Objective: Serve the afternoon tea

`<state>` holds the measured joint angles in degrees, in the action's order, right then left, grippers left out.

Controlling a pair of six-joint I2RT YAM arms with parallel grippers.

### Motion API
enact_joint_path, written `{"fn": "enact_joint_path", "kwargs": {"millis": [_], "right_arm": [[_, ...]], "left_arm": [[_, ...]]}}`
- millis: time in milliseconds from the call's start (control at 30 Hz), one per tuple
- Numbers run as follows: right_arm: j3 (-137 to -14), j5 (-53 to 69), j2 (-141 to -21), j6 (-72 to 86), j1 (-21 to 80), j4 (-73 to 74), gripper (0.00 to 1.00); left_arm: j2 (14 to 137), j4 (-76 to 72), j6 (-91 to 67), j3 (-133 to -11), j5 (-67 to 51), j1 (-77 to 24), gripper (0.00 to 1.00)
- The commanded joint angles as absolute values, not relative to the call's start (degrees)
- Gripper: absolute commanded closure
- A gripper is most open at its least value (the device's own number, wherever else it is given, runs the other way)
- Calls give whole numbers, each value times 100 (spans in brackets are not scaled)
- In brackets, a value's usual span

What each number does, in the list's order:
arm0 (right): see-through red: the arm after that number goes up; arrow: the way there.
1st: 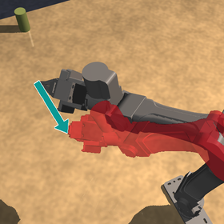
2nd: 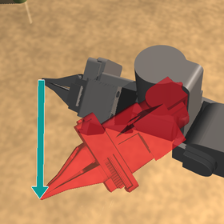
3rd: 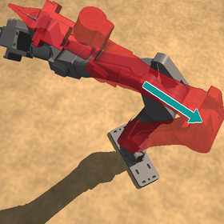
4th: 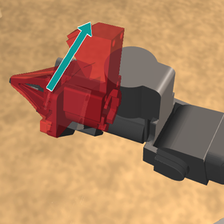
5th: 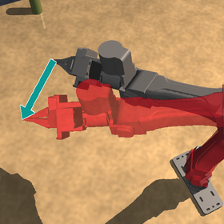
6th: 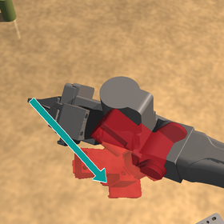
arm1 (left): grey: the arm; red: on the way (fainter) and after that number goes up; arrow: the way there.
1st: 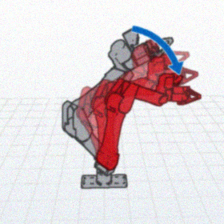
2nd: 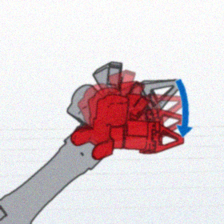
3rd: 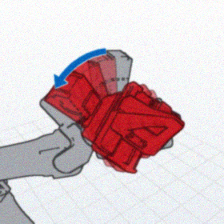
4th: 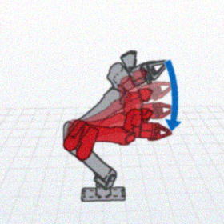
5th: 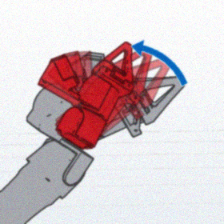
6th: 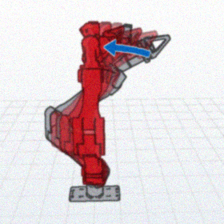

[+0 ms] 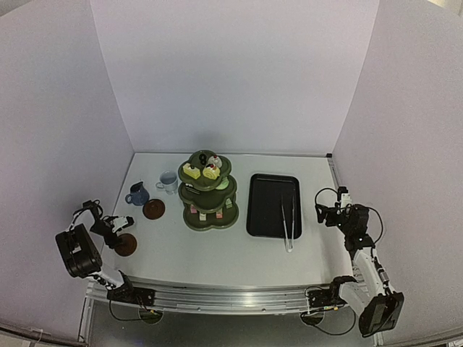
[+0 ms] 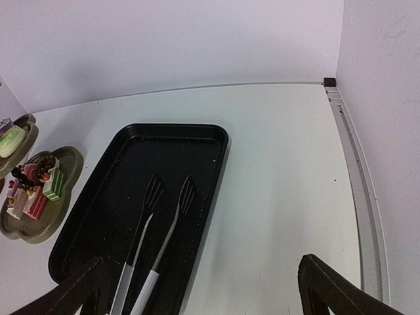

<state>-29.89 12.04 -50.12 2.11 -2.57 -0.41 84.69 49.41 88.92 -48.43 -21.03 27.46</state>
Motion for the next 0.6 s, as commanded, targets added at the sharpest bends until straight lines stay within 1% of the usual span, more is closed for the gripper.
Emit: {"fn": "enact_joint_path", "kwargs": {"millis": [0,200,300,400,500,567], "right_arm": [[-3185,1214,-4900,126,-255,74,3],[-3171,1069,-4791,55,-255,243,3],[-3202,1082,-4799,46,-255,315,3],[-3248,1099,-4795,48,-255,342,3],[-3298,1090,-4786,46,-255,363,3],[-3349,1093,-4780,48,-255,394,3]], "left_arm": [[8700,4618,8795,-5198,-2109,2819,22],[8422,3539,9029,-4059,-1383,2376,22],[8483,2996,8957,-3816,-1175,2245,22],[8596,2980,9149,-3783,-1088,2233,23],[8366,3215,9564,-3624,-1367,2075,23],[8102,3401,9665,-3520,-1664,1766,22]]}}
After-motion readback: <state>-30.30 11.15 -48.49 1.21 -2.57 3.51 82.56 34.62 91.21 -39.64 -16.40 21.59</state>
